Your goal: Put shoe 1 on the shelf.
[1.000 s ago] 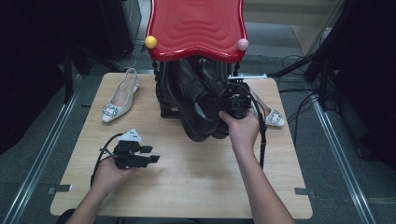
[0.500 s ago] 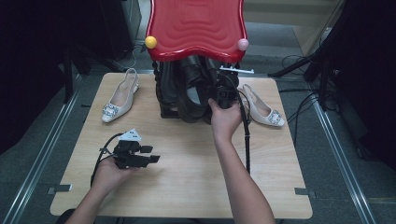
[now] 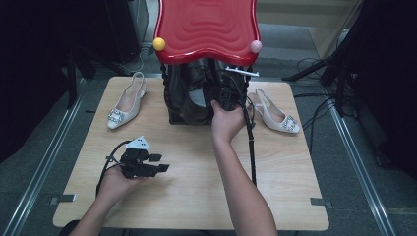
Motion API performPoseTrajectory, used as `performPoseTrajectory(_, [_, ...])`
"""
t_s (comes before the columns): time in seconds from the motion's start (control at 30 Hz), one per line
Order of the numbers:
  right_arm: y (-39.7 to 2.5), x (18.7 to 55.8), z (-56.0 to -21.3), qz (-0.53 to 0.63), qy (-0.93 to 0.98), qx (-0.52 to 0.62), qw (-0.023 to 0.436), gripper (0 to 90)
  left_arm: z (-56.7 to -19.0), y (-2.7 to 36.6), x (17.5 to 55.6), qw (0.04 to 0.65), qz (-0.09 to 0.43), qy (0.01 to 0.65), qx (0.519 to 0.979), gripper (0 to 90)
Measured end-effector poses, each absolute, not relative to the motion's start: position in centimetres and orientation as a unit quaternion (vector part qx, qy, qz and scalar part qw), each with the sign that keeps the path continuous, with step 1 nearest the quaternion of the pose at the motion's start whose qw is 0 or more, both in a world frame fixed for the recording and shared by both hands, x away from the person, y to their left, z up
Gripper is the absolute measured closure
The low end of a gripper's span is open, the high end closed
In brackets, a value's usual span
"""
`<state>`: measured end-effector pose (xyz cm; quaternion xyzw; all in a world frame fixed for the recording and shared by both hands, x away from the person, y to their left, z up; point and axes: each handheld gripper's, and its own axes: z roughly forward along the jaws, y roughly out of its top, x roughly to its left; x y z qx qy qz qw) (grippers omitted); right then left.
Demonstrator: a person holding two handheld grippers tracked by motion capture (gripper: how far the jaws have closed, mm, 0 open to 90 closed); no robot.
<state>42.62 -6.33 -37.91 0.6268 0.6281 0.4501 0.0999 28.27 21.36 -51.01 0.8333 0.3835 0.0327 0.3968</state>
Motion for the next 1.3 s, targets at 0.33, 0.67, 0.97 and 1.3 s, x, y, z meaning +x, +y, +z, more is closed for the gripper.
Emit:
performPoseTrajectory(0.33, [-4.6, 43.0, -38.3, 0.428, 0.633, 0.635, 0.111, 74.8, -51.0, 21.3, 28.2, 0.396, 0.033, 0.381, 0.835, 44.4])
performPoseTrajectory(0.67, [-4.5, 43.2, -38.3, 0.432, 0.65, 0.619, 0.087, 62.7, -51.0, 21.2, 28.2, 0.396, 0.032, 0.378, 0.836, 44.3])
performPoseTrajectory(0.97, [-4.9, 43.0, -38.0, 0.449, 0.664, 0.591, 0.09, 58.2, -51.0, 21.3, 28.3, 0.396, 0.033, 0.38, 0.835, 44.2])
performPoseTrajectory(1.3, [-6.2, 41.6, -37.6, 0.47, 0.681, 0.557, 0.077, 57.0, -50.9, 21.4, 28.3, 0.395, 0.027, 0.381, 0.835, 43.5])
